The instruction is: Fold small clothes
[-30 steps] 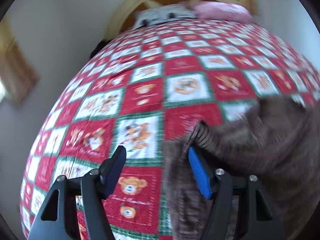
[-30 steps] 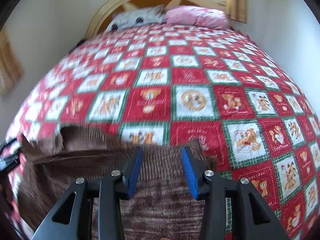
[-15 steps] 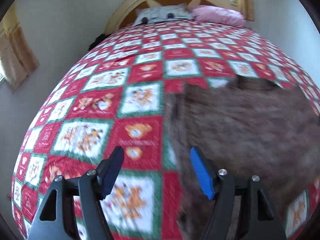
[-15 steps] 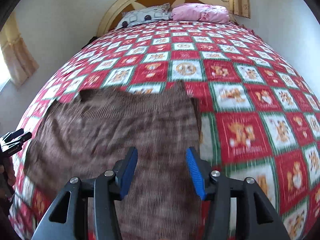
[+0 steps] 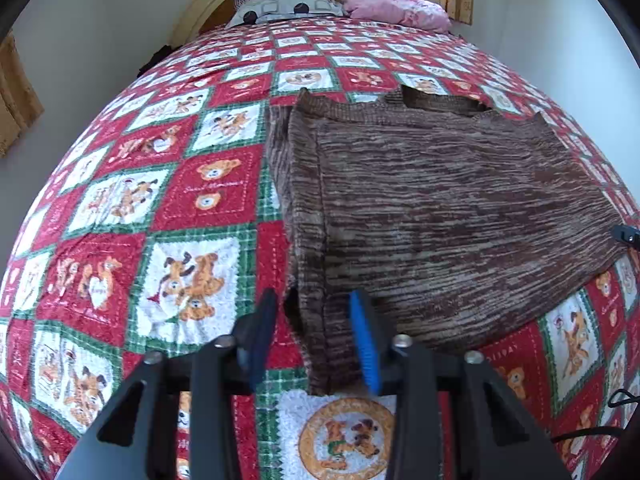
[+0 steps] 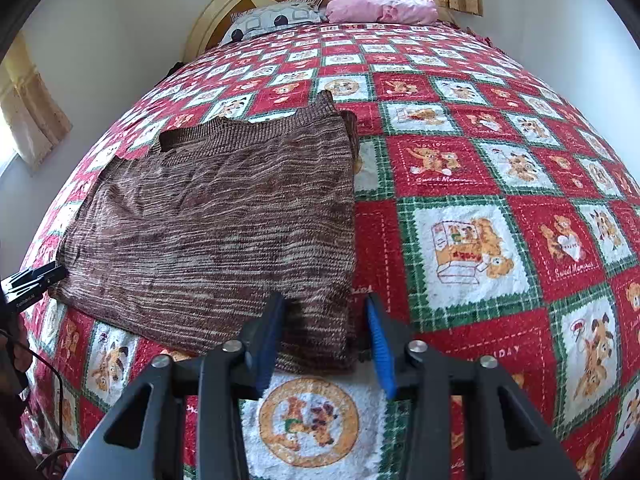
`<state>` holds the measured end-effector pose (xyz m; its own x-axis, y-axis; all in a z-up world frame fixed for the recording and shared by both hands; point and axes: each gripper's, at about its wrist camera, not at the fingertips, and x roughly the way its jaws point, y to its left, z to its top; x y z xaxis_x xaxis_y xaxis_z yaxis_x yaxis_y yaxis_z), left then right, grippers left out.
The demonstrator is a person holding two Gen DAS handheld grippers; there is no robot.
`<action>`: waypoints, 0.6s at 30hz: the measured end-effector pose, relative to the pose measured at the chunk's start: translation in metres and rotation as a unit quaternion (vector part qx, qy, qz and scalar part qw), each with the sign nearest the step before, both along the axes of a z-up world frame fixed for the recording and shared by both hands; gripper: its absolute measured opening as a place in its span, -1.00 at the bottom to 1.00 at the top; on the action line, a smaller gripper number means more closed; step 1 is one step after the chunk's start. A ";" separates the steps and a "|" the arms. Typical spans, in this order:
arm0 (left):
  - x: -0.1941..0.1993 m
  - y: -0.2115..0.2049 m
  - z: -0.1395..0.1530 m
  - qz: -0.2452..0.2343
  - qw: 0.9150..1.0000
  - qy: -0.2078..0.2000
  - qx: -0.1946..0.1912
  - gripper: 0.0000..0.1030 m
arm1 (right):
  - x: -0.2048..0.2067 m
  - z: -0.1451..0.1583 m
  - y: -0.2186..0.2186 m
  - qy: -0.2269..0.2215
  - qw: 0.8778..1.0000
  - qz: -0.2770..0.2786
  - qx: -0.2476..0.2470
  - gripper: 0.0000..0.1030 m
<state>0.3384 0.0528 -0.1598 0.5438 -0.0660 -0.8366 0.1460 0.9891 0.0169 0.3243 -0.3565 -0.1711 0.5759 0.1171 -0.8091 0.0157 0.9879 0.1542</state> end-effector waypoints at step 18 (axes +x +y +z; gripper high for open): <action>-0.021 0.016 0.000 -0.016 0.999 0.000 -0.040 -0.92 | -0.018 -0.002 -0.002 0.004 1.000 0.014 0.007 -0.91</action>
